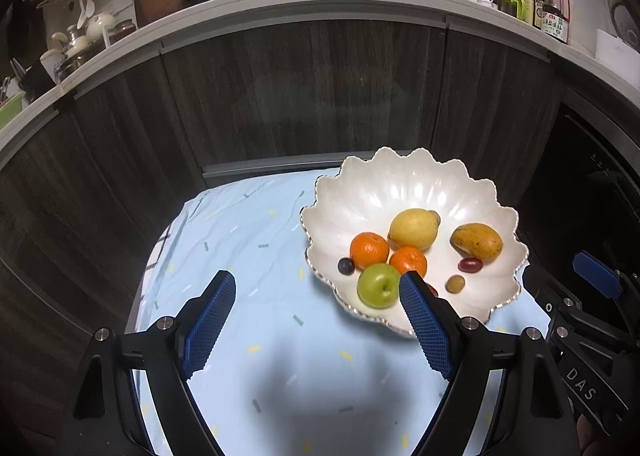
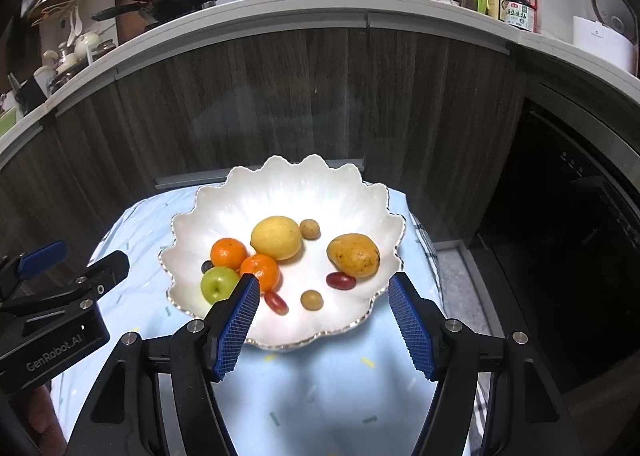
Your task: Organize fruits
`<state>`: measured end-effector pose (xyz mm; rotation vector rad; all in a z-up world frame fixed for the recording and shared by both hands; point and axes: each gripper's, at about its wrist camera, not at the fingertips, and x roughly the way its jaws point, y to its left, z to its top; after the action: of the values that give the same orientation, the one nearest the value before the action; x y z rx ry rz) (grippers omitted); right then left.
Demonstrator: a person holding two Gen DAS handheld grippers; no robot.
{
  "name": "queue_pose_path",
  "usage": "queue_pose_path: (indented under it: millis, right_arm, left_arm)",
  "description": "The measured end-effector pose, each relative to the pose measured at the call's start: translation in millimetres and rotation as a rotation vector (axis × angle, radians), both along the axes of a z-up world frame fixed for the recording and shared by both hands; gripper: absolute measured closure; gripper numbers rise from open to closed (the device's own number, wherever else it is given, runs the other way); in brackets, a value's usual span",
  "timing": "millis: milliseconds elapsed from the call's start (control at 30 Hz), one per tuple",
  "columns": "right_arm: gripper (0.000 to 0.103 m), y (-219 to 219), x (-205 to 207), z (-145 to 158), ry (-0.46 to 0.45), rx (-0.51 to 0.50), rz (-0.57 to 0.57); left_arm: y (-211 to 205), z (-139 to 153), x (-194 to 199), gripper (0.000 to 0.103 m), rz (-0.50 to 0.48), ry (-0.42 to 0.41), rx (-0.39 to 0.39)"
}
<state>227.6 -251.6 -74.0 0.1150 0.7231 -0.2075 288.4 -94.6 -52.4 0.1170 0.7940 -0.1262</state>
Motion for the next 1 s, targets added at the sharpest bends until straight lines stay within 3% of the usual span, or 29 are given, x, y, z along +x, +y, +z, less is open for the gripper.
queue_pose_path:
  millis: [333,467,700,1000]
  right_arm:
    - [0.035,10.8,-32.5,6.7,-0.008,-0.014,-0.011]
    - [0.027,15.8,-46.6,9.1,-0.020,-0.025,-0.020]
    - [0.024,22.3,-65.5,11.7,-0.024,-0.035,-0.023]
    - [0.020,28.7,-83.7,6.7,-0.008,-0.036,-0.029]
  left_arm:
    - [11.2,4.1,-30.5,0.019,0.023,0.004,-0.001]
    - [16.2,3.2,-42.8,0.019,0.030,0.010,0.004]
    - [27.5,3.7,-65.7,0.010,0.046,0.012,0.010]
    - [38.1,4.9,-87.4,0.007,0.064,0.006,0.020]
